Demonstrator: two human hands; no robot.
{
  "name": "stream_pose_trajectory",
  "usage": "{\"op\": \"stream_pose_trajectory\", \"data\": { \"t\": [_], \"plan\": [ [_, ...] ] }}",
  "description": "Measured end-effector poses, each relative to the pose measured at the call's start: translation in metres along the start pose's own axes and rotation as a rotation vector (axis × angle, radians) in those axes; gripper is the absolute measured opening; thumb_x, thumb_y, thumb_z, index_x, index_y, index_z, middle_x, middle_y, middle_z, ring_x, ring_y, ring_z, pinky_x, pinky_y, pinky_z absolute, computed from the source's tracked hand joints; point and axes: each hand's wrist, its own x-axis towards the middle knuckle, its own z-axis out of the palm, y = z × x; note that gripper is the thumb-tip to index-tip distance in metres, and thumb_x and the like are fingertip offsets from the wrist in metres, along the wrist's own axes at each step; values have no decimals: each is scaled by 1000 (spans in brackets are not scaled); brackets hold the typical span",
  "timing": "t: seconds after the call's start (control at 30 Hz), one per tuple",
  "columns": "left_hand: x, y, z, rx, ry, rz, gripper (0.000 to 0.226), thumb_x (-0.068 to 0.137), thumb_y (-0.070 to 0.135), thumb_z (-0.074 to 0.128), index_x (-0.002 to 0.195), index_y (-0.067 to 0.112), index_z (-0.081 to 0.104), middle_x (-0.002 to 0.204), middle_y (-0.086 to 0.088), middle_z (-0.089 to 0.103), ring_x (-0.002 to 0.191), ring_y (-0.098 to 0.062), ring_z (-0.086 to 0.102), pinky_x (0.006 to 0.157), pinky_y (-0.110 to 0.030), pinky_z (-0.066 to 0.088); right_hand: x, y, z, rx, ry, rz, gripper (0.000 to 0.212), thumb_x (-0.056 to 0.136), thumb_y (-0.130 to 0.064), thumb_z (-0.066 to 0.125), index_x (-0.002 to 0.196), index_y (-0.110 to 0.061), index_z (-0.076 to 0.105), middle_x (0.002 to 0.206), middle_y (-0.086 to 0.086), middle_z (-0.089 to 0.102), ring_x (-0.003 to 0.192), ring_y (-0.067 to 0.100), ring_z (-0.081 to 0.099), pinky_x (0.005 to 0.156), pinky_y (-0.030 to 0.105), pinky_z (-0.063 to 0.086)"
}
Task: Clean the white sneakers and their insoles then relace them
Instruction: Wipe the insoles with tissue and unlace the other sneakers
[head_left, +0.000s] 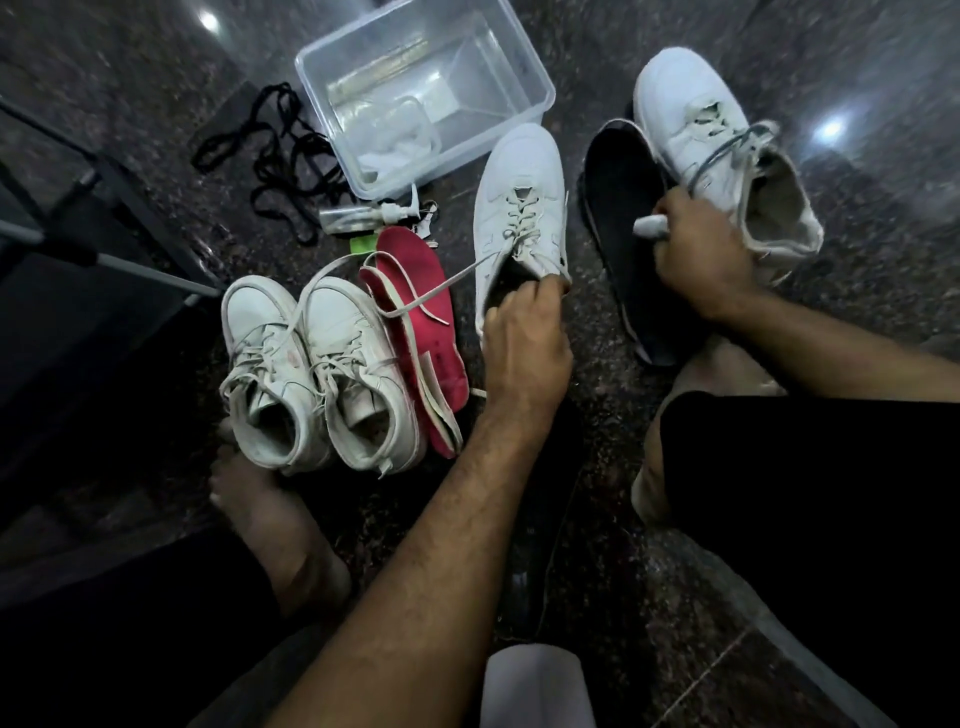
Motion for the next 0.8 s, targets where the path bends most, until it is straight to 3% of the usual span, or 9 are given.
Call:
{"op": "stream_pose_trajectory", "data": {
  "t": [0.1, 0.23, 0.33, 0.4, 0.47, 0.57, 0.67, 0.73, 0.8],
  "plan": [
    [-1, 10, 5, -4, 10, 33, 35, 83, 3, 64, 117, 14, 64, 96, -6, 67, 89, -30, 63, 78, -46, 48, 11, 13, -9, -160, -33, 20, 23, 90, -11, 53, 113, -10, 49, 116, 26, 48, 96, 52, 57, 81, 54, 48],
    [-4, 19, 10, -134, -38, 104, 33, 87, 6, 65, 119, 10, 62, 100, -9, 70, 91, -32, 64, 79, -47, 50, 0, 17, -19, -230, -25, -19, 23, 87, -10, 60, 107, -8, 49, 116, 27, 43, 77, 51, 59, 70, 52, 51],
    [-6, 20, 8, -375, -57, 22, 25, 95, 10, 57, 119, 9, 62, 100, -11, 71, 92, -29, 66, 79, -45, 52, -18, 4, -24, -22, 47, -168, 24, 85, -12, 54, 107, -19, 58, 106, 15, 58, 85, 42, 63, 73, 44, 52],
    [-6, 19, 3, -471, 44, -72, 18, 96, 11, 56, 112, 10, 65, 94, -7, 73, 85, -24, 68, 75, -39, 53, -27, -13, -28, 281, -9, -155, 31, 83, -10, 51, 108, -22, 66, 100, -1, 70, 96, 20, 67, 84, 31, 52],
    [-4, 14, -3, -502, 177, -154, 12, 95, 10, 58, 104, 11, 67, 91, -2, 73, 81, -17, 66, 74, -34, 52, -30, -31, -30, 457, -57, -104, 33, 83, -7, 49, 104, -20, 70, 90, -12, 70, 92, 4, 65, 82, 21, 49],
    [6, -2, -8, -469, 276, -215, 13, 91, 11, 62, 104, 13, 66, 100, 0, 68, 91, -15, 63, 81, -37, 53, -27, -53, -36, 489, -49, -137, 22, 84, -10, 47, 90, -15, 68, 82, -12, 67, 83, 3, 61, 74, 20, 45],
    [19, -20, -7, -362, 223, -264, 27, 84, 17, 70, 111, 18, 64, 111, -2, 59, 104, -22, 58, 88, -43, 52, -24, -64, -41, 460, -131, -182, 19, 88, -10, 49, 75, -20, 58, 69, -11, 58, 73, 3, 52, 64, 11, 36],
    [25, -31, -5, -339, 154, -277, 33, 83, 26, 73, 113, 17, 64, 112, -4, 60, 104, -24, 59, 88, -43, 52, -23, -65, -37, 394, -194, -224, 16, 91, -18, 53, 76, -19, 55, 71, -6, 53, 72, 10, 50, 63, 21, 33],
    [27, -36, -4, -386, 104, -273, 32, 84, 28, 74, 111, 14, 66, 108, -3, 64, 95, -21, 63, 83, -42, 54, -24, -61, -29, 256, -223, -300, 19, 92, -35, 59, 91, -16, 57, 84, 2, 51, 79, 17, 50, 69, 29, 35]
  ]
}}
